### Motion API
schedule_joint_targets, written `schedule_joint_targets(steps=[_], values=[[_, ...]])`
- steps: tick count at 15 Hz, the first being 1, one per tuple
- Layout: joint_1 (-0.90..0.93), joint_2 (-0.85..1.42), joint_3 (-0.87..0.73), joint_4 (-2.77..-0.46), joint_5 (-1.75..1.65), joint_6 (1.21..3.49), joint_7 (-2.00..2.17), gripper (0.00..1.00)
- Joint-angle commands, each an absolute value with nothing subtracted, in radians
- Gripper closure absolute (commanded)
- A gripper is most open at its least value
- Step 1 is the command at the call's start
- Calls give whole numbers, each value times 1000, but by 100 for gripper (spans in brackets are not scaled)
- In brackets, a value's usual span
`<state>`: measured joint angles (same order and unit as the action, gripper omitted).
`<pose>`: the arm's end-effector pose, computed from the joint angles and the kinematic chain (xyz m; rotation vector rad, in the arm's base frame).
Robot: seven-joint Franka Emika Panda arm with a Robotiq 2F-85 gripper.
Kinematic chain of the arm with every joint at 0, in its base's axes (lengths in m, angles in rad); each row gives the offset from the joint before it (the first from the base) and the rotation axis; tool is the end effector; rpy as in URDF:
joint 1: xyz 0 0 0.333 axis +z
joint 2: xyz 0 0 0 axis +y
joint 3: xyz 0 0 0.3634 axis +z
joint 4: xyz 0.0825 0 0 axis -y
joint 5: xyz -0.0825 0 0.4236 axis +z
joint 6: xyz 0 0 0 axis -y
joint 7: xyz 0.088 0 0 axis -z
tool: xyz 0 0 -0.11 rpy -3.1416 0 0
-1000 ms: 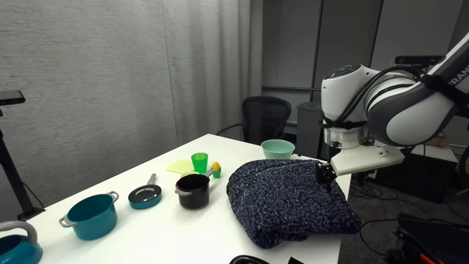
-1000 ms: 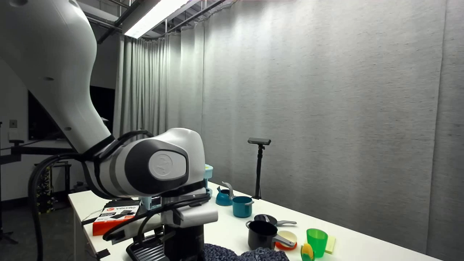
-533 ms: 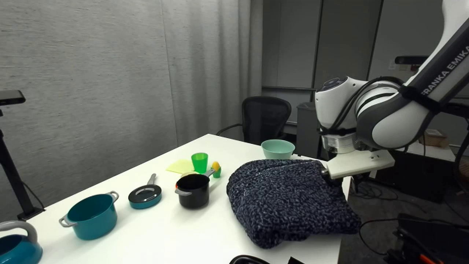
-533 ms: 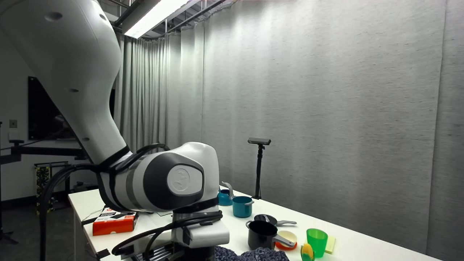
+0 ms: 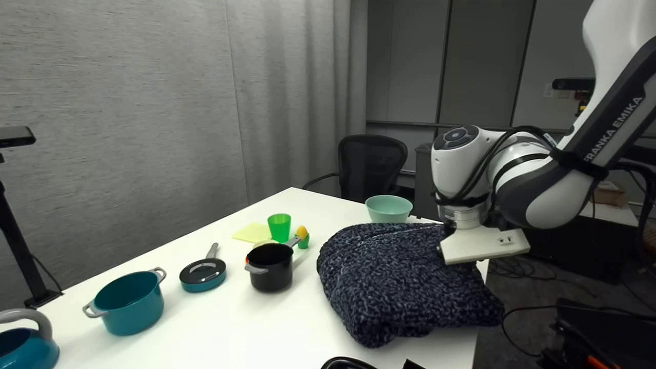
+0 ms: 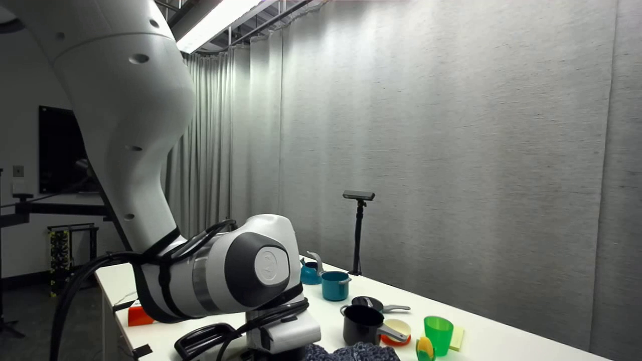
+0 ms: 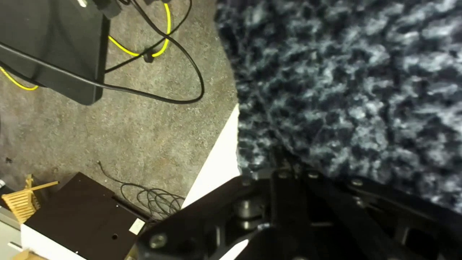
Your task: Slide the blanket to the left
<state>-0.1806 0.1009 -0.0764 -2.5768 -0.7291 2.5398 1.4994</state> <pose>0.4385 -0.1089 0.2222 2.3375 -1.4647 0.1529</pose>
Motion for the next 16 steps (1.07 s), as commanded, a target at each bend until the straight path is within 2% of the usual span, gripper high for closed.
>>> schedule_joint_targets(steps=[1,16], values=[[-108,151,-102,-2527,-831,2644,1631,100],[52,280,21,-2317,-913,2864,1704,100]])
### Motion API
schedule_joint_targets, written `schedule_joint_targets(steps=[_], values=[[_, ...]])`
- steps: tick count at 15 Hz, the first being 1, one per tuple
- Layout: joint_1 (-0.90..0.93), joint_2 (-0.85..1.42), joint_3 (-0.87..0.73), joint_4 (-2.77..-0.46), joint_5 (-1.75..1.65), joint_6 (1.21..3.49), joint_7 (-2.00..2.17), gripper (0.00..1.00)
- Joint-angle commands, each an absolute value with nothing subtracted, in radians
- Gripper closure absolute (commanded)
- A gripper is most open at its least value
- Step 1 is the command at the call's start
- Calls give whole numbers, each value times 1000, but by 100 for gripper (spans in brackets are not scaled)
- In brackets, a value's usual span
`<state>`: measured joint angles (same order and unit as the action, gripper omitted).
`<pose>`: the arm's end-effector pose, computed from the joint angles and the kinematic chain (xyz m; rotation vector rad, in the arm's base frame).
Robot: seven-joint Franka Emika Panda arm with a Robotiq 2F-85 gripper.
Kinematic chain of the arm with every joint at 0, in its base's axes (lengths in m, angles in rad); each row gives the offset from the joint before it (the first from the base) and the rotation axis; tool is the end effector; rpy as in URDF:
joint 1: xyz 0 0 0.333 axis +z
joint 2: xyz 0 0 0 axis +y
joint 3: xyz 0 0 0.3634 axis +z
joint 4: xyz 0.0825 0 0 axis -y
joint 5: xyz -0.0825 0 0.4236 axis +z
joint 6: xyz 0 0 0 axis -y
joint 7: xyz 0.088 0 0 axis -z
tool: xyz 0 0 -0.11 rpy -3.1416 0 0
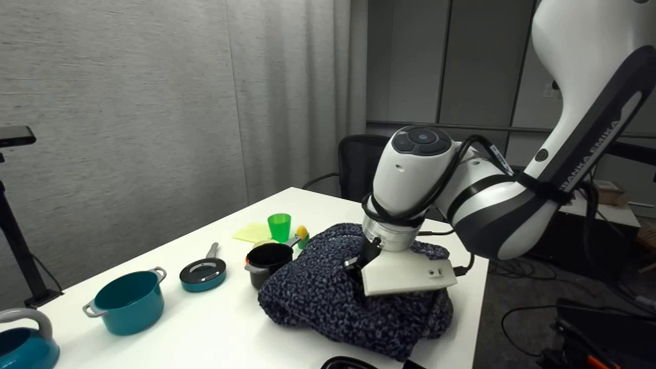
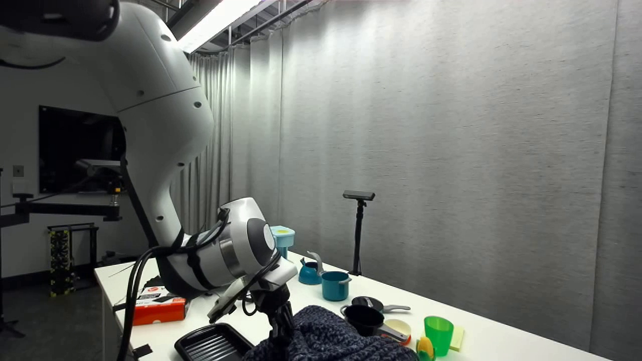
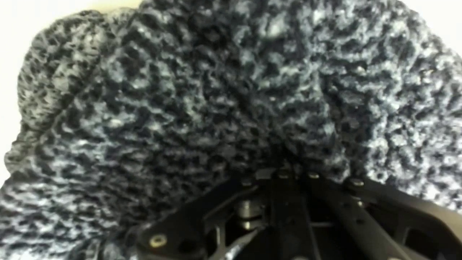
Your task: Slide the blanket to the left
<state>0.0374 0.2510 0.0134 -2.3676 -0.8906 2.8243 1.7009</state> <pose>0.5434 0.0661 0.2401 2.7516 -1.2046 0.5931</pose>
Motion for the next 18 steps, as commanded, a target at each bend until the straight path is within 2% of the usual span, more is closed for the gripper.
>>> schedule_joint_targets(steps=[1,5,9,12,14,15,18], values=[[51,275,28,-2315,-903,2864,1686,100],[-32,219,109,-2367,-697,2839,1441,100],[-278,166,347,-2431,-470,2796,1152,100],[-396,88,427,-2441,-254,2728,933,100],[-427,33,425,-2430,-127,2666,795,100],[-267,0,248,-2421,-53,2627,714,100],[-222,-57,121,-2388,-66,2461,589,100]])
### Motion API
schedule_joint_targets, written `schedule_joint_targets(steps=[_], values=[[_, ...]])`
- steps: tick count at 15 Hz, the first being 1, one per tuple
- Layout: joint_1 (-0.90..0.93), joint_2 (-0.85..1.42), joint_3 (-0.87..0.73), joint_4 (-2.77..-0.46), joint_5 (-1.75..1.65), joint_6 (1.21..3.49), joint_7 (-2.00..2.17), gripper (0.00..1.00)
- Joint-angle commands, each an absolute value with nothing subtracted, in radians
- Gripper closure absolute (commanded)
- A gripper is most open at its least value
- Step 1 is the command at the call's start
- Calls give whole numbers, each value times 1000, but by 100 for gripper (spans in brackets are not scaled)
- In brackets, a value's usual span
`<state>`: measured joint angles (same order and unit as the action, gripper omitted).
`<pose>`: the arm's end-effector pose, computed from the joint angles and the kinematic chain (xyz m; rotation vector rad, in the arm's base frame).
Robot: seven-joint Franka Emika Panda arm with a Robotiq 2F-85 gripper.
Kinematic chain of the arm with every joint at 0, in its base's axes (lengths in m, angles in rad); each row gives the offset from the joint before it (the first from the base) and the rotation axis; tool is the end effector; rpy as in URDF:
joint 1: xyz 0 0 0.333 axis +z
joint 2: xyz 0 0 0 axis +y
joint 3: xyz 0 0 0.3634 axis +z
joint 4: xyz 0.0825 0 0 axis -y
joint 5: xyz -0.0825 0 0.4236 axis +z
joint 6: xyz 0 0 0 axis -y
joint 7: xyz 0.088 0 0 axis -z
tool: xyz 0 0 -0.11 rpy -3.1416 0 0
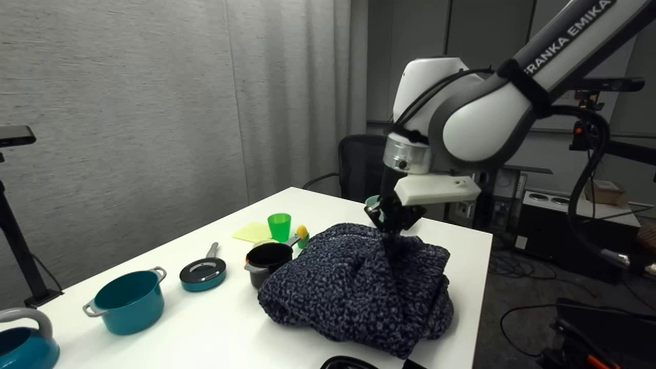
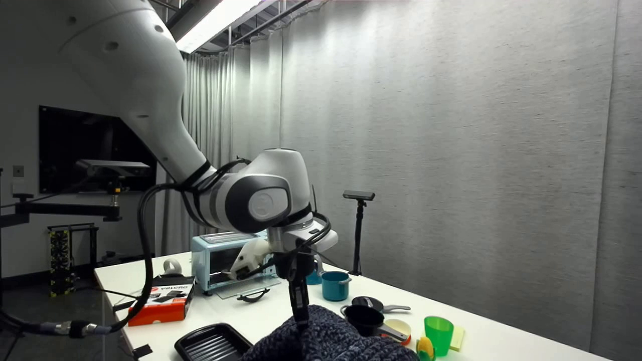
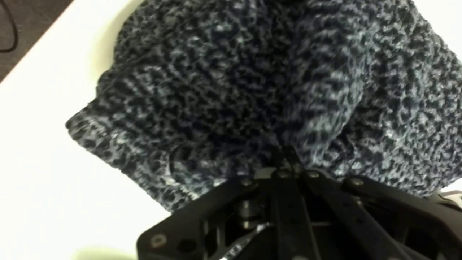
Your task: Slide the blanket to the left
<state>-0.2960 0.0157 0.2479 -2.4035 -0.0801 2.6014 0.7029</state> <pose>0.5360 -0.0243 0.3398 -2.9290 1.0467 -0.2916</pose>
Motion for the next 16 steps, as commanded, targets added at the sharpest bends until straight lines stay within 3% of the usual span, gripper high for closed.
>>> schedule_joint_targets(steps=[1,4,16], values=[[-211,-69,86,-2378,-81,2414,559,100],[-204,-89,8,-2354,-93,2358,521,100],[-194,176,-195,-2358,-512,2781,1186,100]])
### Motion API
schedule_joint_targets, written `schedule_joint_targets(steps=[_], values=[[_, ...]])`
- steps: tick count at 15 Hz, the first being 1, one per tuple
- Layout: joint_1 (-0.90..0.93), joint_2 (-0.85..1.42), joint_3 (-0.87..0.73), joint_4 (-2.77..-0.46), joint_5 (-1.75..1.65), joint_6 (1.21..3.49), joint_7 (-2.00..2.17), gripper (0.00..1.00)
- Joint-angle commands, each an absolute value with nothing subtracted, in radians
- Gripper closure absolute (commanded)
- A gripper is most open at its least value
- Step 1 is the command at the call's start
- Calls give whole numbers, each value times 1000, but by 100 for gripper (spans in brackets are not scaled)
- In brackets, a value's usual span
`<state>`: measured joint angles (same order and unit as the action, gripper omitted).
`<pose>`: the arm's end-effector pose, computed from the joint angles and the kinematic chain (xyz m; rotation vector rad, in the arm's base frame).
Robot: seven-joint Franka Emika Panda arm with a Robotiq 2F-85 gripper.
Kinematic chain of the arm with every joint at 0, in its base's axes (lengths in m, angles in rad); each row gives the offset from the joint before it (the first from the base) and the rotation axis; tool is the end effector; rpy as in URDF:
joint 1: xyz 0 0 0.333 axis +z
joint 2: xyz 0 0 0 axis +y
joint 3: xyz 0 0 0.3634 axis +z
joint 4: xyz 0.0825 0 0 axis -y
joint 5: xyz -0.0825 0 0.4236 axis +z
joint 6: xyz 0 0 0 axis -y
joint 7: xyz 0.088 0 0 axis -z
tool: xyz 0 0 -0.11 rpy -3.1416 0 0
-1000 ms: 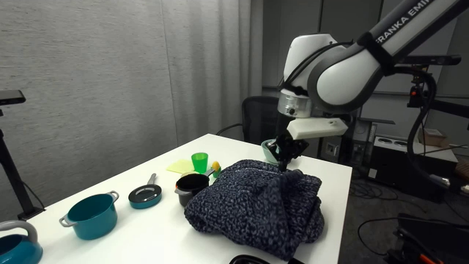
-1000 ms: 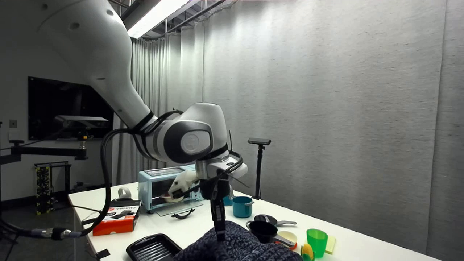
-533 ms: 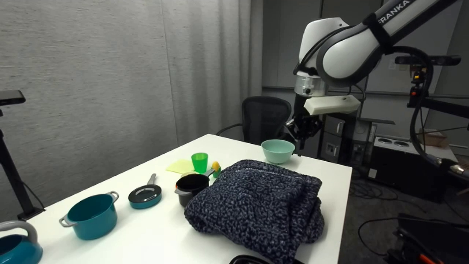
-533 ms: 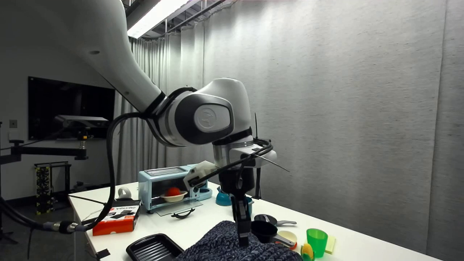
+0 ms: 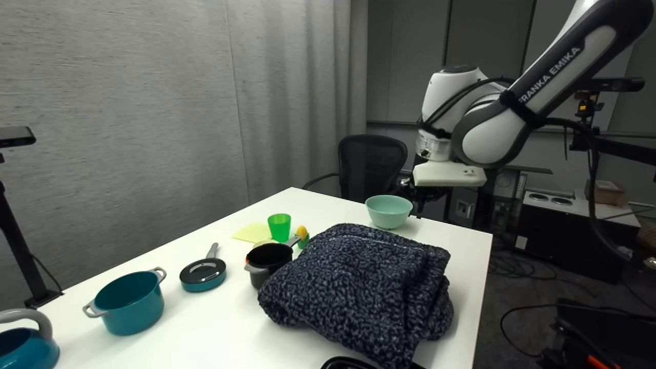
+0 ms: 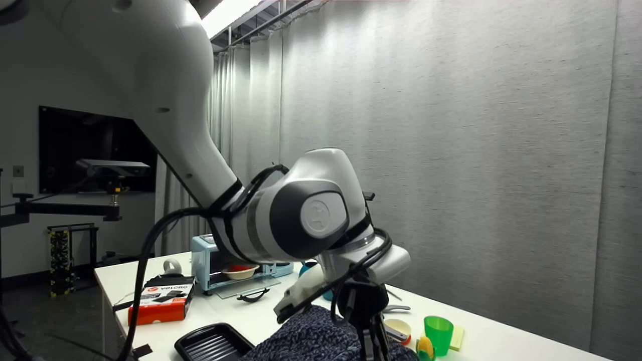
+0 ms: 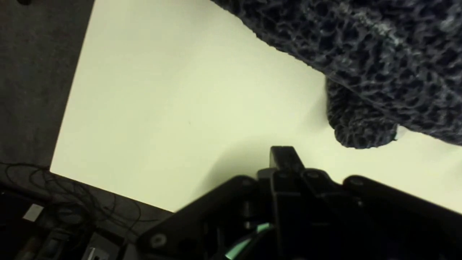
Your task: Slide the blanket to the left
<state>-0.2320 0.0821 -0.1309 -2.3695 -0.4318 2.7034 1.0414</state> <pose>0.5244 -0.1841 0.3279 2.5743 -1.4620 0.4656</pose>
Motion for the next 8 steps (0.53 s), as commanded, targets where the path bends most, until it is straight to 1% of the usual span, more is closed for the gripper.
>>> schedule_joint_targets(steps=[1,5,8], values=[[-177,212,-218,-2356,-522,2801,1223,100],[-87,336,-299,-2343,-487,2861,1306,100],[-23,399,-303,-2344,-409,2912,1306,100]])
